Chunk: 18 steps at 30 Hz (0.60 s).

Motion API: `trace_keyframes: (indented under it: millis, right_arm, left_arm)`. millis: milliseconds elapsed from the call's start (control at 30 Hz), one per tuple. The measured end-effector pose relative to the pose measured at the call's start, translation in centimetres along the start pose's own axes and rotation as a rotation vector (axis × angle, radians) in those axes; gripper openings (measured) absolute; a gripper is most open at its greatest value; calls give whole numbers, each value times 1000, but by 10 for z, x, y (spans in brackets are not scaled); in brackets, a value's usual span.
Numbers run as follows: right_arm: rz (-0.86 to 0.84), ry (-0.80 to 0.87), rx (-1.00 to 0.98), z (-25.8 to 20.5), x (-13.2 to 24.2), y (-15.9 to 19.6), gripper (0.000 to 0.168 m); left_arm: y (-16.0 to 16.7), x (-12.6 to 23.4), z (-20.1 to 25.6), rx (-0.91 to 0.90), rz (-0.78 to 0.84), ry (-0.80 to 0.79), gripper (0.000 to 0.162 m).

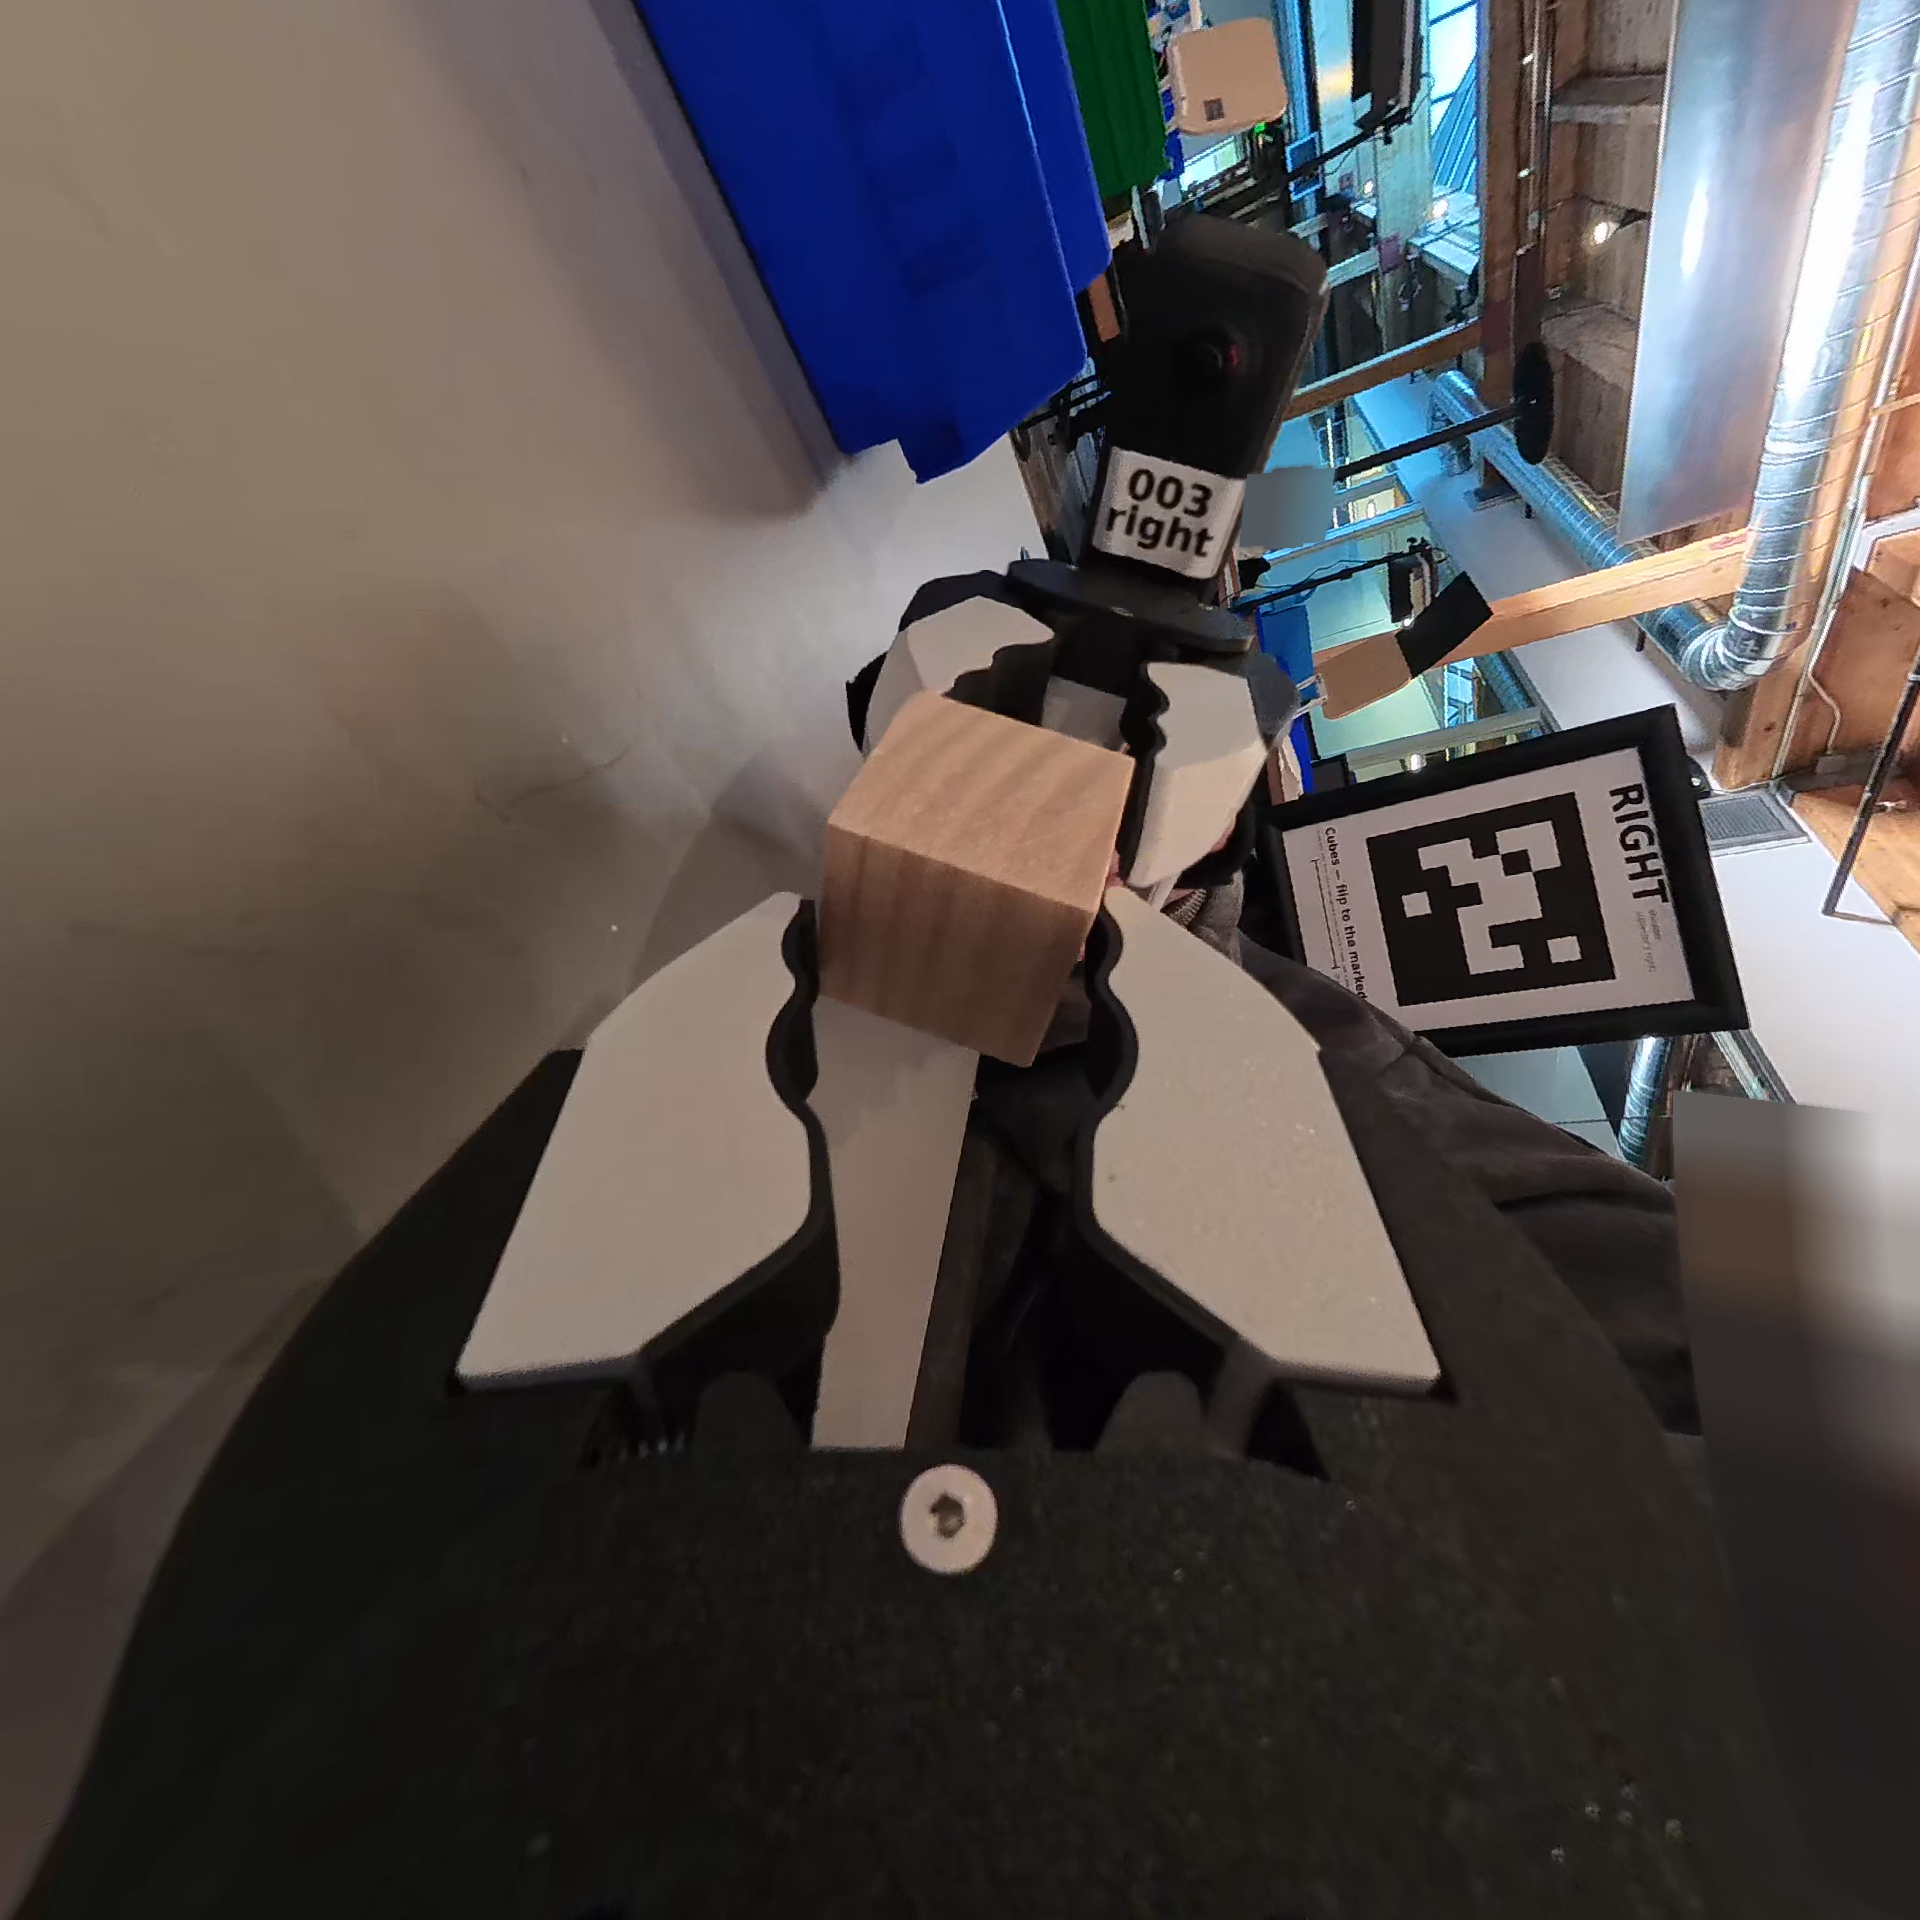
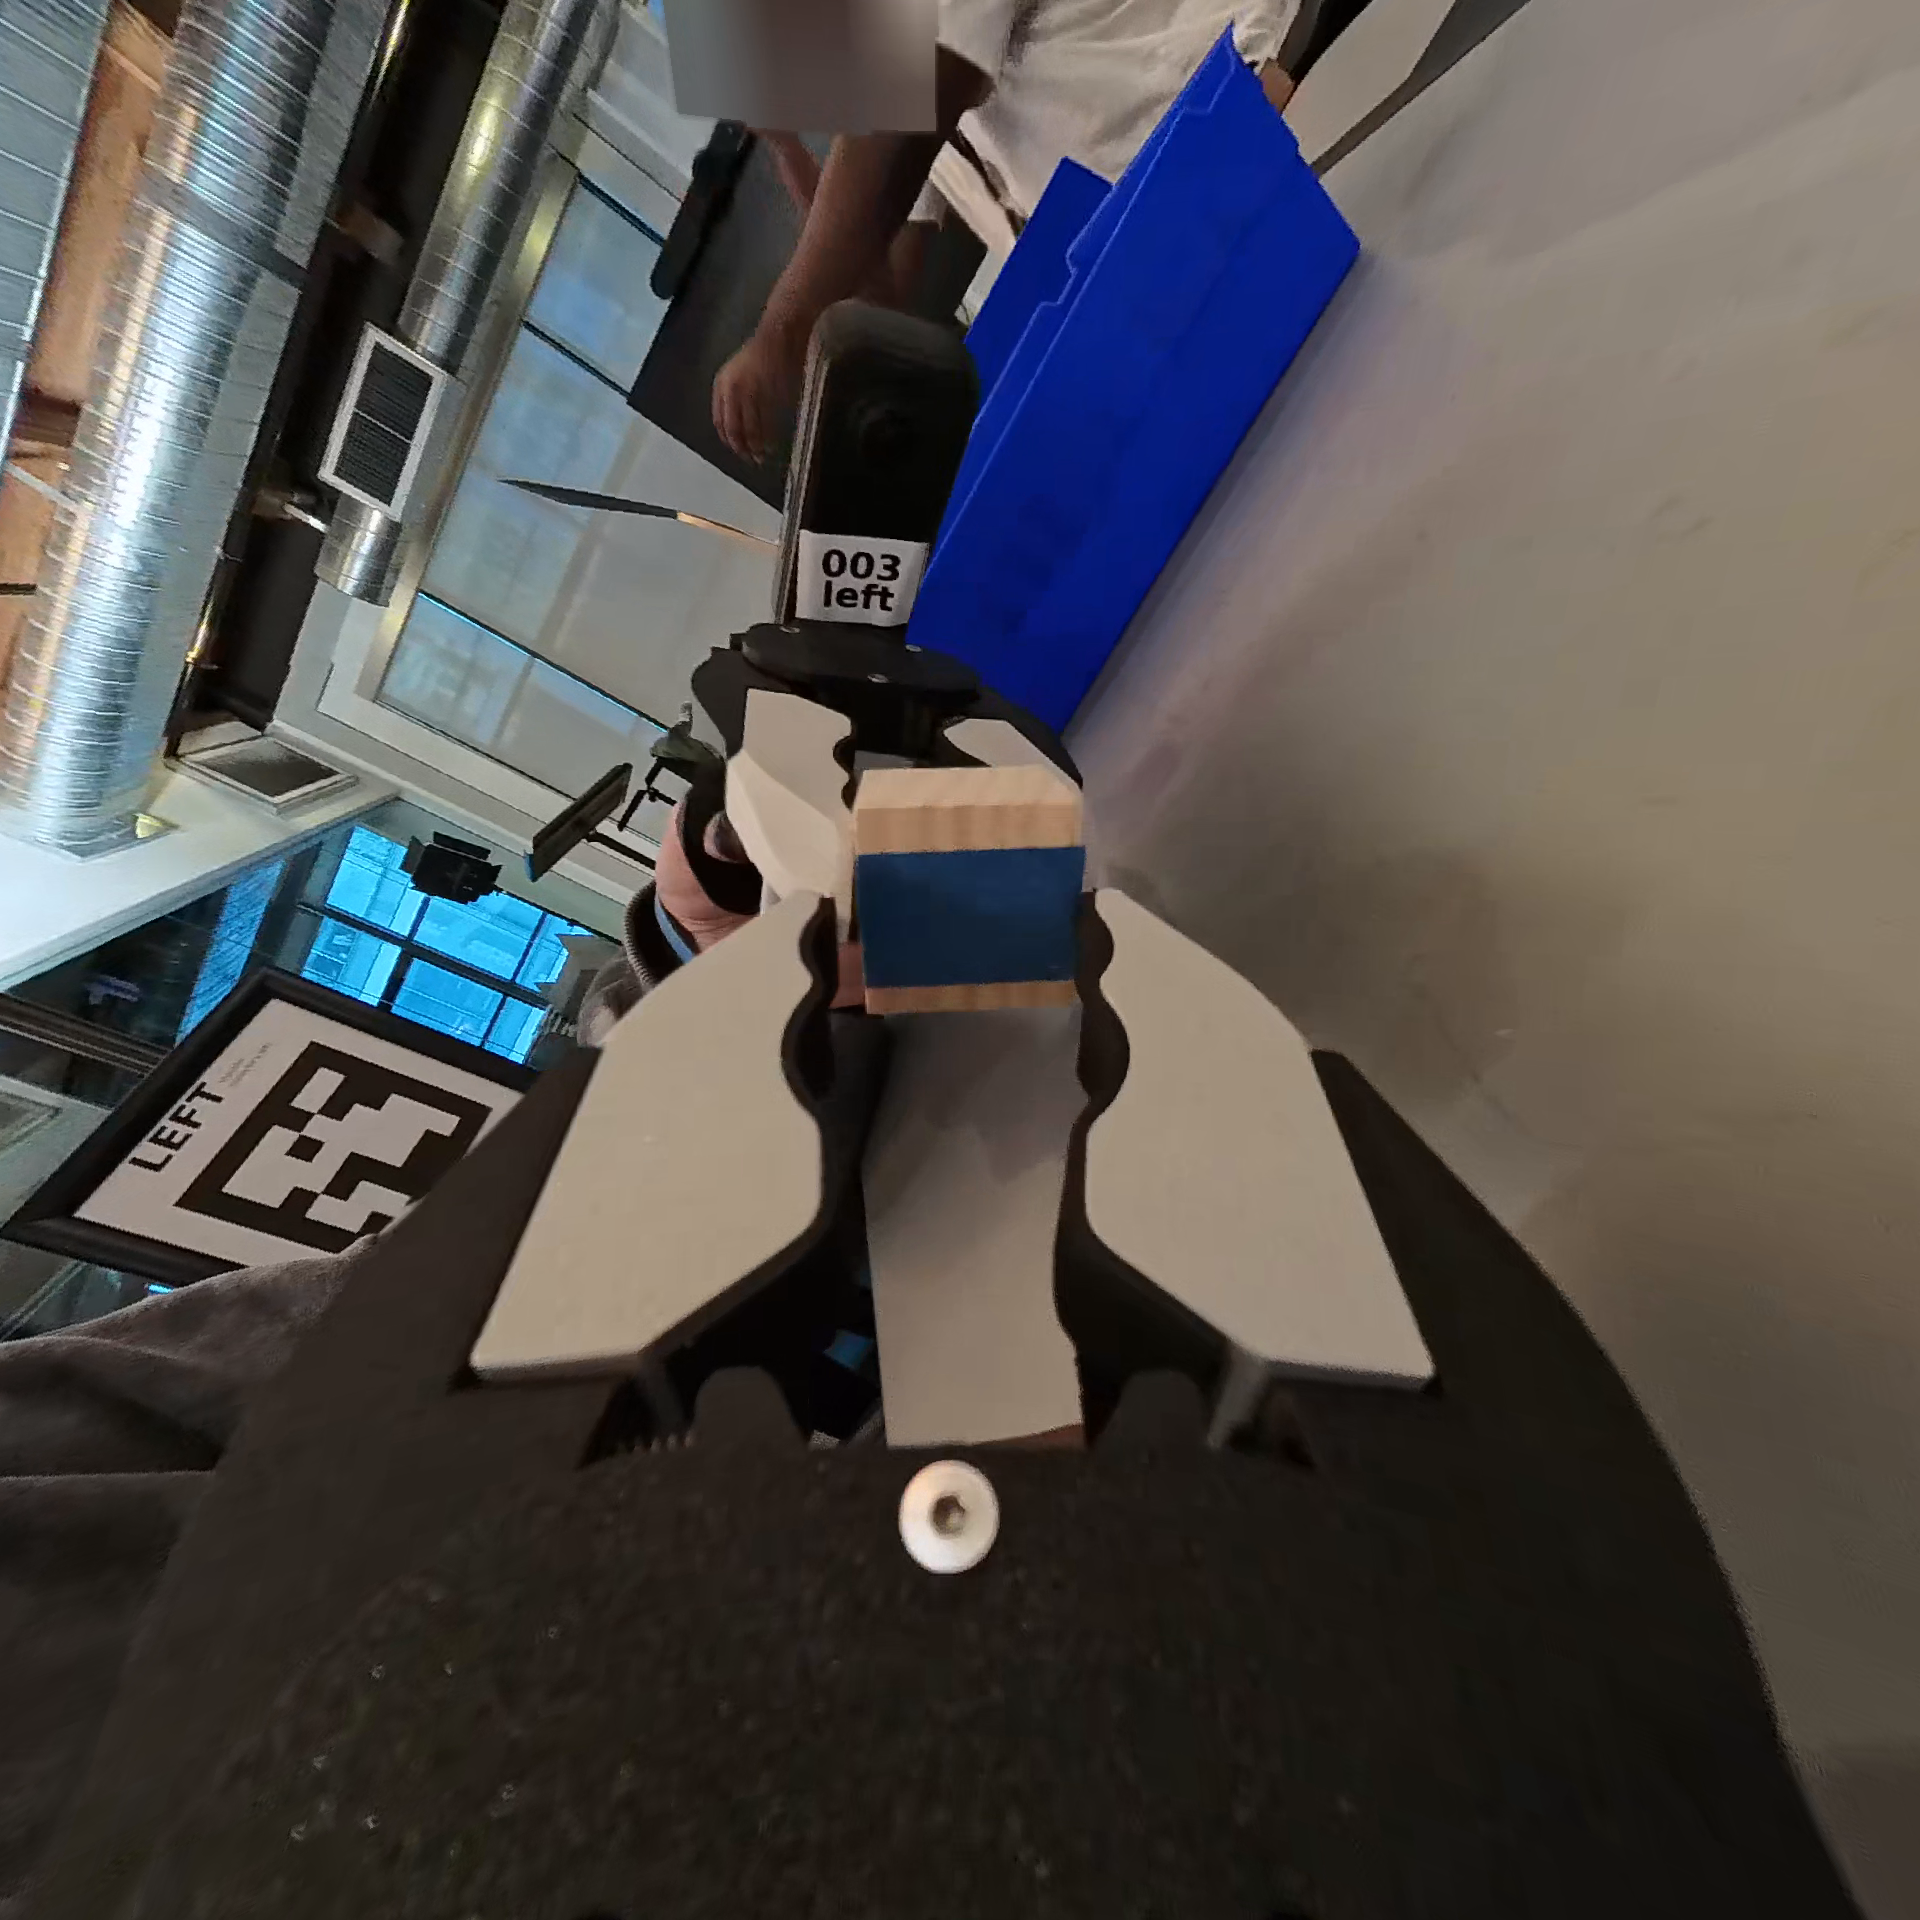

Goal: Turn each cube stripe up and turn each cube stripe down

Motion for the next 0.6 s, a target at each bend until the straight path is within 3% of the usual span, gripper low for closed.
trace_keyframes:
  millis: [500,600]
  right_arm:
    - [-14,-17,-13,3,3,0,40]
    - [12,-29,-24,3,9,-5,40]
  left_arm:
    - [2,-4,6,-20,-22,-4,47]
    - [-3,5,11,-26,33,42,55]
Point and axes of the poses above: each gripper's, where its closed fingertips meet, x back along the fingers, y out of its underside, z = x × y across the jaws, the point moved 7 cm from there along x, back along the fingers, and after that the axes turned 1 degree about y, right-handed, at the moved point
